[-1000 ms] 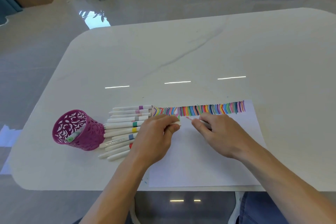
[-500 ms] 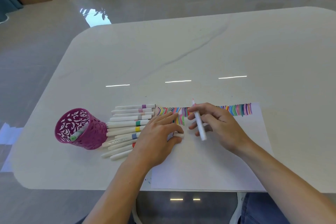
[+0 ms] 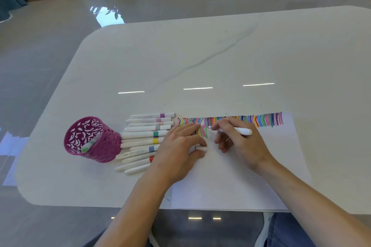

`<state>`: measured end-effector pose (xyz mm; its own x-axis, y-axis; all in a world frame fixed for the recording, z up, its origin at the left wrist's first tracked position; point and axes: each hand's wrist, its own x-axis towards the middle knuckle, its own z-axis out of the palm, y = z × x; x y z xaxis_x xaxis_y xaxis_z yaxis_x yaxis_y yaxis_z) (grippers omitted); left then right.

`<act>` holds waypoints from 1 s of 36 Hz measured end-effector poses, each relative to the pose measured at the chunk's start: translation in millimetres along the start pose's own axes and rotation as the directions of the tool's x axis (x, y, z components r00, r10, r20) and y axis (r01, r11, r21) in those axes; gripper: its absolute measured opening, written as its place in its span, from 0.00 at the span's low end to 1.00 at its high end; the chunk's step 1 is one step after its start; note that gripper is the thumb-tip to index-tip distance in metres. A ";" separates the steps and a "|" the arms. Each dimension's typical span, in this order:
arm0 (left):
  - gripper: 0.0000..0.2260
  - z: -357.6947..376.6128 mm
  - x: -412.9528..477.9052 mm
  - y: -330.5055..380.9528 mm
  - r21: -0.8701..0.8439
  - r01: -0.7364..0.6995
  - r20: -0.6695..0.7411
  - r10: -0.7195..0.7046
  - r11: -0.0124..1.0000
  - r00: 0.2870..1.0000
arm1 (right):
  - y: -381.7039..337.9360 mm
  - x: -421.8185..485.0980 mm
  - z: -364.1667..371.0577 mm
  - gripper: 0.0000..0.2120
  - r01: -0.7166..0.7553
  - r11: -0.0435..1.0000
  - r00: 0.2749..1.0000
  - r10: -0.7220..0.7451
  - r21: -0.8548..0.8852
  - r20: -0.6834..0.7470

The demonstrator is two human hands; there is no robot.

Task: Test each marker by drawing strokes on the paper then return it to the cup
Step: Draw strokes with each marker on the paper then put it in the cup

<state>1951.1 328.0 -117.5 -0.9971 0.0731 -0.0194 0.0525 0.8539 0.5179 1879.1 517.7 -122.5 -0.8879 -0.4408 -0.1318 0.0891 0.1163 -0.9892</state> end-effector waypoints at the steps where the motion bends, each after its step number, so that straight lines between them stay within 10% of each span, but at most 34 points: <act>1: 0.06 0.0 -0.1 -0.4 -0.003 -0.001 -0.004 0.001 1.000 1.000 | 1.1 -0.2 0.8 0.11 -0.001 1.000 1.000 0.001 0.004 -0.010; 36: 0.06 0.9 0.8 0.5 -0.001 0.032 0.020 -0.032 0.999 0.999 | 11.3 5.9 -0.8 0.11 -0.072 0.990 0.992 0.059 -0.121 -0.108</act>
<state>1950.4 329.0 -118.1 -0.9970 0.0561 -0.0536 0.0203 0.8555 0.5174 1874.5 517.2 -134.4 -0.9246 -0.3345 -0.1822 0.0976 0.2544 -0.9622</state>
